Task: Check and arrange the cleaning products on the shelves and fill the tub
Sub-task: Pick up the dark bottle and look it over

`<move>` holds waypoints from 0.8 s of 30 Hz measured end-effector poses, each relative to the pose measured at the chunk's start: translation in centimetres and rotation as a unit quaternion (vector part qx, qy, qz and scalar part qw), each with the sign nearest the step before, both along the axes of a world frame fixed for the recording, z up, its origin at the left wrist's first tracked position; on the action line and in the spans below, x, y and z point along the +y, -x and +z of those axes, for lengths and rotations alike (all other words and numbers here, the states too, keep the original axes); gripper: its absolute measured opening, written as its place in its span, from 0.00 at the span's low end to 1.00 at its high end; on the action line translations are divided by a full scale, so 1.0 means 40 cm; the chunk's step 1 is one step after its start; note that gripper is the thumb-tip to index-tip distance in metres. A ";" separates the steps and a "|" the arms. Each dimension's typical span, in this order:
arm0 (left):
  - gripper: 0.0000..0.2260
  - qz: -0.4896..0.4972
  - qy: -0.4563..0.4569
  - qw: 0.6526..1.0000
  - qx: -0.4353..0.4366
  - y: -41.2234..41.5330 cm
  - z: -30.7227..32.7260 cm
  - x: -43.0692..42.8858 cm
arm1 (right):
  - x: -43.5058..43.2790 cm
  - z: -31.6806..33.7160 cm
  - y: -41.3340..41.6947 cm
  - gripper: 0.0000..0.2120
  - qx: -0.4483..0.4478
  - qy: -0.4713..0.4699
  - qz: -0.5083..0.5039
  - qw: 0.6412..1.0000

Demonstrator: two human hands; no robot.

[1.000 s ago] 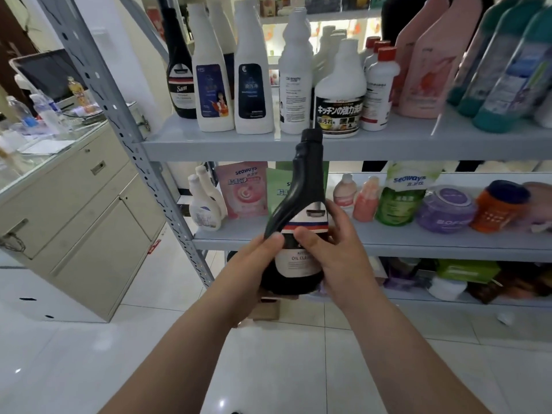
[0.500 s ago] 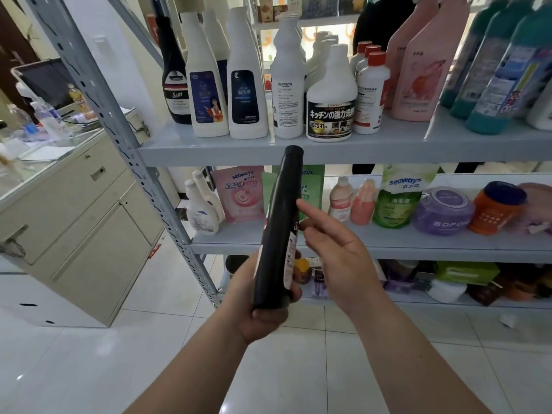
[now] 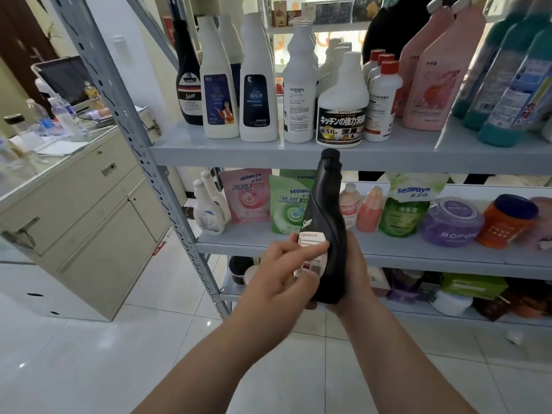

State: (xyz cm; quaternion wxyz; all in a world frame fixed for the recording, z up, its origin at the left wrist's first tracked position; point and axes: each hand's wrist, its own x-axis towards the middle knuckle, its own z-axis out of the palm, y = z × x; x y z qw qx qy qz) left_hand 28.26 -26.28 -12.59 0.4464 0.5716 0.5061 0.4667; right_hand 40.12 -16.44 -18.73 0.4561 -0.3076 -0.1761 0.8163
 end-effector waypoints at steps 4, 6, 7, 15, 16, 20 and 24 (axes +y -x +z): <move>0.18 0.011 -0.008 1.000 0.022 0.018 -0.003 0.007 | 0.003 0.002 0.017 0.25 0.002 -0.011 0.007 1.000; 0.17 0.022 -0.004 0.999 0.030 0.037 -0.018 0.017 | 0.009 0.012 0.040 0.23 -0.022 -0.008 -0.009 1.000; 0.18 0.036 -0.006 0.998 0.047 0.049 -0.020 0.024 | 0.008 0.022 0.054 0.22 -0.042 -0.015 -0.019 0.999; 0.14 0.201 0.034 0.971 -0.123 0.217 -0.010 0.101 | 0.044 0.135 0.135 0.19 -0.187 -0.288 -0.008 0.939; 0.14 0.208 0.033 0.967 -0.143 0.235 -0.009 0.111 | 0.061 0.141 0.146 0.21 -0.207 -0.320 0.004 0.924; 0.16 0.226 0.012 0.959 -0.169 0.288 0.020 0.157 | 0.105 0.190 0.192 0.28 -0.282 -0.400 0.013 0.872; 0.16 0.230 -0.012 0.961 -0.154 0.347 0.062 0.230 | 0.158 0.252 0.249 0.33 -0.312 -0.450 0.008 0.837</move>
